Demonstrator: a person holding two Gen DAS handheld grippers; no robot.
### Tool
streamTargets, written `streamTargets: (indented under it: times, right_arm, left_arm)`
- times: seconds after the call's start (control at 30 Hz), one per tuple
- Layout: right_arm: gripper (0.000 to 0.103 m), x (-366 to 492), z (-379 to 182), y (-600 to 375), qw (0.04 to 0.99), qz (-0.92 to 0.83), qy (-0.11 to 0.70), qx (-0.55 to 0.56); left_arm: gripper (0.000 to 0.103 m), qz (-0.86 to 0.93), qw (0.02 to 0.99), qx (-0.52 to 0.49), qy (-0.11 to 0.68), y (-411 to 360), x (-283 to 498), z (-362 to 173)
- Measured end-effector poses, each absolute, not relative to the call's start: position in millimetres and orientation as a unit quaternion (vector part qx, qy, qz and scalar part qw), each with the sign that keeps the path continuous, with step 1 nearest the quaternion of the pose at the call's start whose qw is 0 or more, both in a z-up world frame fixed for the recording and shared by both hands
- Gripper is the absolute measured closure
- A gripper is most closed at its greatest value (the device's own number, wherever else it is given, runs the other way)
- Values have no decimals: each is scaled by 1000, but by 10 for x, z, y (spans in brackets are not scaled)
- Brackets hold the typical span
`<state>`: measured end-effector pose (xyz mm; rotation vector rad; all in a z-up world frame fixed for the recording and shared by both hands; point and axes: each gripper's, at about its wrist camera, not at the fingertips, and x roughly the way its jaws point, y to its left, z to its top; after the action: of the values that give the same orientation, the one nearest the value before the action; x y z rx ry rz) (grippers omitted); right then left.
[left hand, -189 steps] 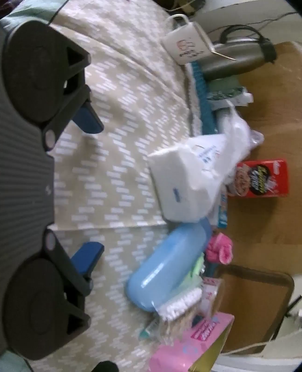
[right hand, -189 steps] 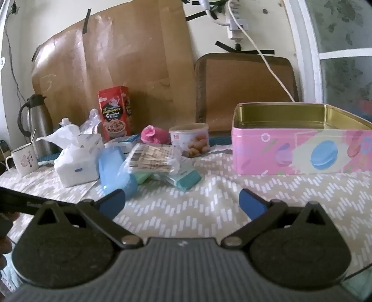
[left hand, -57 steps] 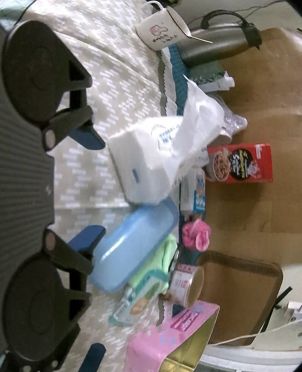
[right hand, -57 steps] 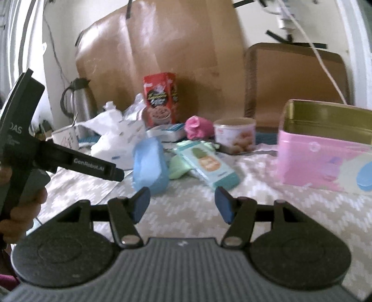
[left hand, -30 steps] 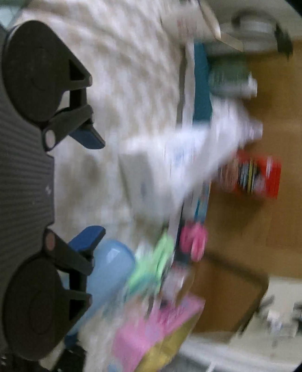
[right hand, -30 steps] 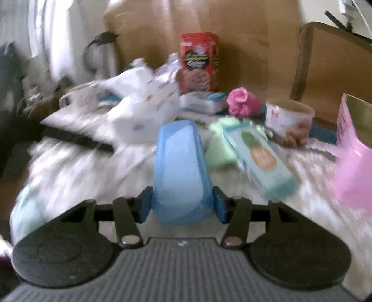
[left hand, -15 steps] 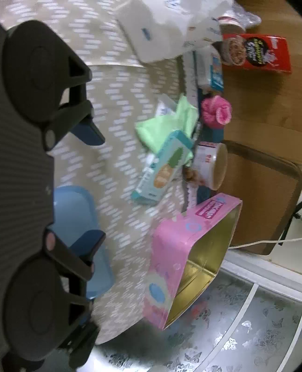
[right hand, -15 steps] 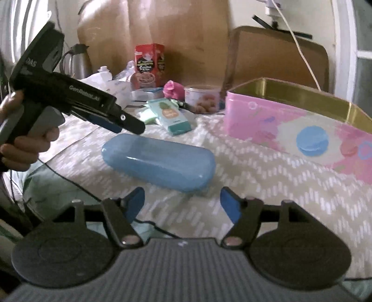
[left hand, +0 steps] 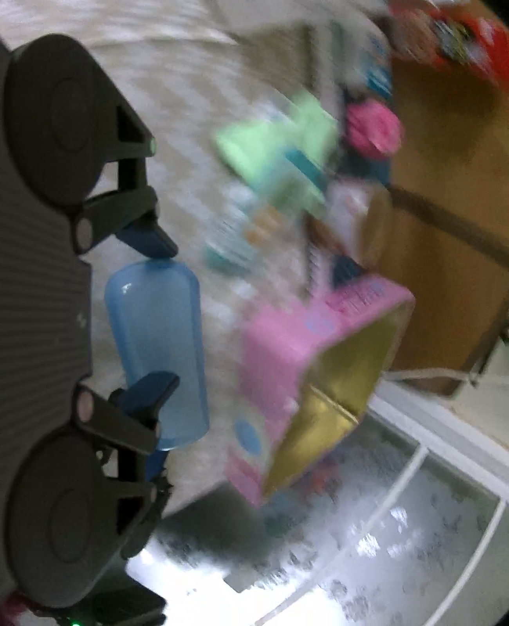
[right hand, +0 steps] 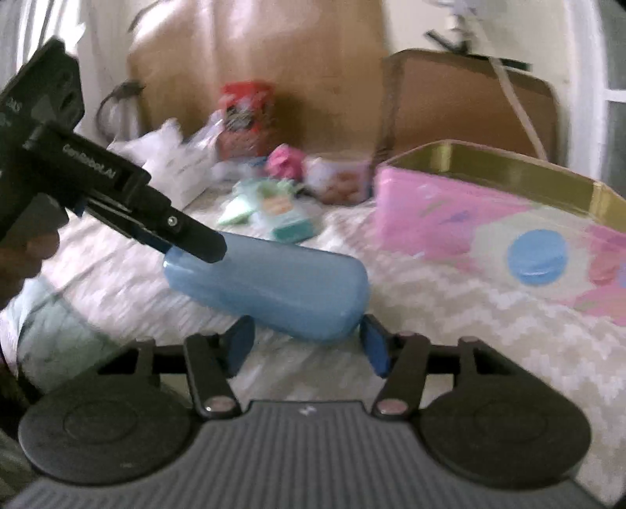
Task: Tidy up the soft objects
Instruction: 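Carry the blue case into the pink tin and release it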
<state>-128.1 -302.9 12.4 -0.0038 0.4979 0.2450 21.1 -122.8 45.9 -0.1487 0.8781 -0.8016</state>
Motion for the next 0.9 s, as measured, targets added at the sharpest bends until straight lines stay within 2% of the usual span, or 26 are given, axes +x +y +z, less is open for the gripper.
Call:
streamTargets:
  times: [0.2, 0.43, 0.53, 0.77, 0.83, 0.9]
  right_arm:
    - [41, -1138, 521, -3431, 983, 33, 180, 22]
    - [40, -671, 551, -3905, 983, -52, 173, 40]
    - [33, -620, 523, -3906, 981, -91, 166, 37]
    - [35, -852, 554, -3790, 986, -102, 107, 71]
    - [42, -962, 554, -3628, 991, -63, 93, 75]
    - [52, -963, 526, -3434, 991, -6, 111, 72]
  left_arm:
    - [37, -423, 841, -45, 335, -1996, 626, 899]
    - [38, -396, 851, -26, 344, -2613, 1002, 732]
    - [38, -378, 860, -8, 343, -2639, 968, 652]
    - [37, -402, 863, -48, 304, -1936, 494, 737]
    - [37, -402, 863, -64, 300, -1529, 330, 699]
    - [37, -365, 876, -73, 307, -1090, 217, 572]
